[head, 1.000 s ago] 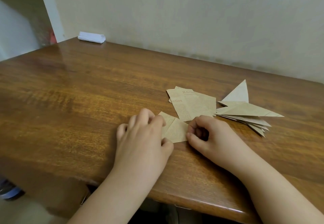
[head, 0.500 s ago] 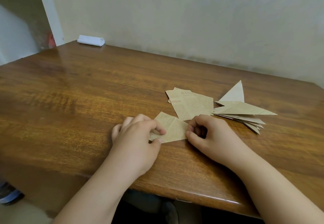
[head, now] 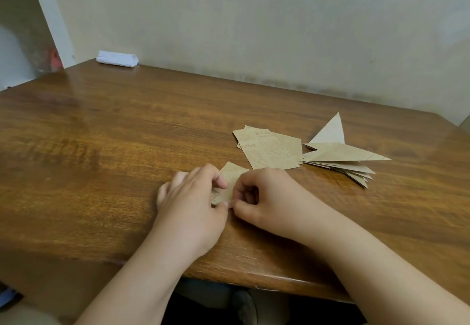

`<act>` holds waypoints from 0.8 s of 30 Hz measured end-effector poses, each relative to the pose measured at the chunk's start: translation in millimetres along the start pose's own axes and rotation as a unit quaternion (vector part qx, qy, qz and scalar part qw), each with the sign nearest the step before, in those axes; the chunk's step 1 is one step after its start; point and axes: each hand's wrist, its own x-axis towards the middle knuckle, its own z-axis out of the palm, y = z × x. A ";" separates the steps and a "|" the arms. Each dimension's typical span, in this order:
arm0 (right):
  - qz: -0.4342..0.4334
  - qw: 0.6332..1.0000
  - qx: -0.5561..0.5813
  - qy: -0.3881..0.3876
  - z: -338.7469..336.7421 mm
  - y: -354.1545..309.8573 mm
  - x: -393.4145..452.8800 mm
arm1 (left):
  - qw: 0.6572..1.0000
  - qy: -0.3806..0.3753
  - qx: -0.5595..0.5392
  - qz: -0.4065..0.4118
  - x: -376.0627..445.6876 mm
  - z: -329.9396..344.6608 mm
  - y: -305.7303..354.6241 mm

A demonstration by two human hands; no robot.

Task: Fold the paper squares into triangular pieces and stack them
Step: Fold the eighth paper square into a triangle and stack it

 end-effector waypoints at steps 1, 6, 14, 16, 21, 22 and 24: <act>0.006 1.000 0.004 0.002 -0.5 1.2 0.0 | 1.000 -0.001 -0.003 -0.004 -0.1 -0.7 0.5; 0.038 0.999 0.005 0.006 -8.1 14.6 -4.0 | 1.000 -0.005 -0.003 -0.003 0.1 -1.3 0.1; 0.113 0.993 -0.015 0.005 -33.8 41.8 -15.1 | 1.000 -0.008 -0.008 -0.012 0.0 -2.7 1.6; 0.129 0.991 -0.026 0.013 -40.1 49.9 -17.6 | 1.000 -0.011 -0.009 -0.018 0.3 -3.2 3.2; 0.152 0.988 -0.026 0.029 -46.4 61.5 -23.4 | 1.000 -0.007 -0.018 -0.024 -1.0 -4.6 4.5; 0.155 0.987 -0.026 0.030 -46.9 61.4 -23.7 | 0.999 -0.006 -0.021 -0.025 -1.1 -4.7 4.8; 0.167 0.985 -0.037 0.025 -46.8 59.2 -23.3 | 1.000 -0.009 -0.017 -0.023 -0.7 -4.5 5.1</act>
